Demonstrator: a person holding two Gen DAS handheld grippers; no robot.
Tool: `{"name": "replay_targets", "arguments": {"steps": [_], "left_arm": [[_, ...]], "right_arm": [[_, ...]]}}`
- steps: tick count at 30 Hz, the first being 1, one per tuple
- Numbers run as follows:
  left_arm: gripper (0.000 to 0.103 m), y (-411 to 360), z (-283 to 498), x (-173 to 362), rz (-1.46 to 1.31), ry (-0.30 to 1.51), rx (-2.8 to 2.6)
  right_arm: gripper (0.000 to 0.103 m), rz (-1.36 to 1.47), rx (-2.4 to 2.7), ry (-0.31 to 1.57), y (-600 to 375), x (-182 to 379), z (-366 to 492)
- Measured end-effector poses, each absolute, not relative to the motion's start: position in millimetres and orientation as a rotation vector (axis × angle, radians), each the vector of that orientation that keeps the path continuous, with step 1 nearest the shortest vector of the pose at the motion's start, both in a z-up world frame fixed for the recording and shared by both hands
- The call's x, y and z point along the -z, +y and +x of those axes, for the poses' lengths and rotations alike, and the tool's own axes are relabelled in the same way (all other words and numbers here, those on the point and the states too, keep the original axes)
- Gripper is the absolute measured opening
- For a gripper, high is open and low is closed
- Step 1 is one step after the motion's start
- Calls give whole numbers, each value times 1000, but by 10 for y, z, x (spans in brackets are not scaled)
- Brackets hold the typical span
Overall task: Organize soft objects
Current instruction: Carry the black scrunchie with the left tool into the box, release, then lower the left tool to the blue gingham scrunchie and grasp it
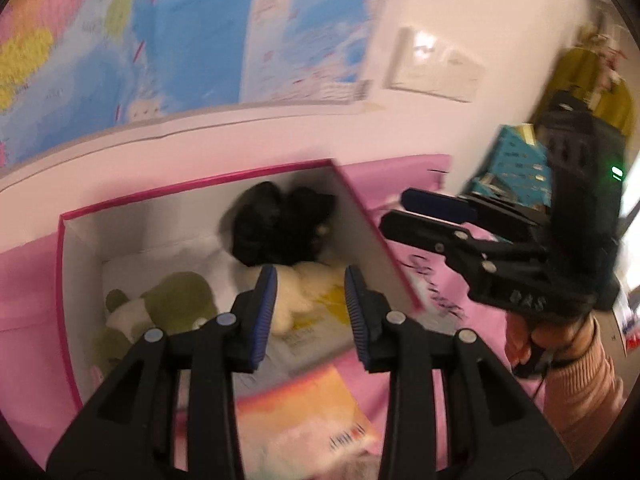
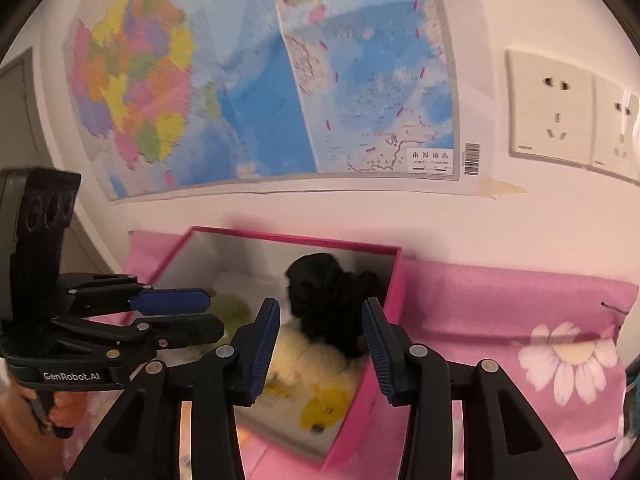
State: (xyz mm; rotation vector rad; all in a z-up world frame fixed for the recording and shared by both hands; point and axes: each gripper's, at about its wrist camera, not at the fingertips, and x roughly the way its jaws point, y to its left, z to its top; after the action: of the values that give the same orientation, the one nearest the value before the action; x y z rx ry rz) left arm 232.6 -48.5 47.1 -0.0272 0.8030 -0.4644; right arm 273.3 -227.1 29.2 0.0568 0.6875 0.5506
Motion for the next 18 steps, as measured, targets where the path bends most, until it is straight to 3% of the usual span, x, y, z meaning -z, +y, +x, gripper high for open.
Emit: {"name": "replay_targets", "arguments": {"steps": [4,9,18], "left_arm": [[46,-515,1970,-559,-7,749,521],[46,-580,1470,-520,4,716,623],[48,-880,909,-89,20,805,775]], "right_arm": [[51,86,-610,667,-2463,-394,2366],[56,82,-639,673,-2671,-381,1866],[58,132,-573,890,-3108,296,1085]]}}
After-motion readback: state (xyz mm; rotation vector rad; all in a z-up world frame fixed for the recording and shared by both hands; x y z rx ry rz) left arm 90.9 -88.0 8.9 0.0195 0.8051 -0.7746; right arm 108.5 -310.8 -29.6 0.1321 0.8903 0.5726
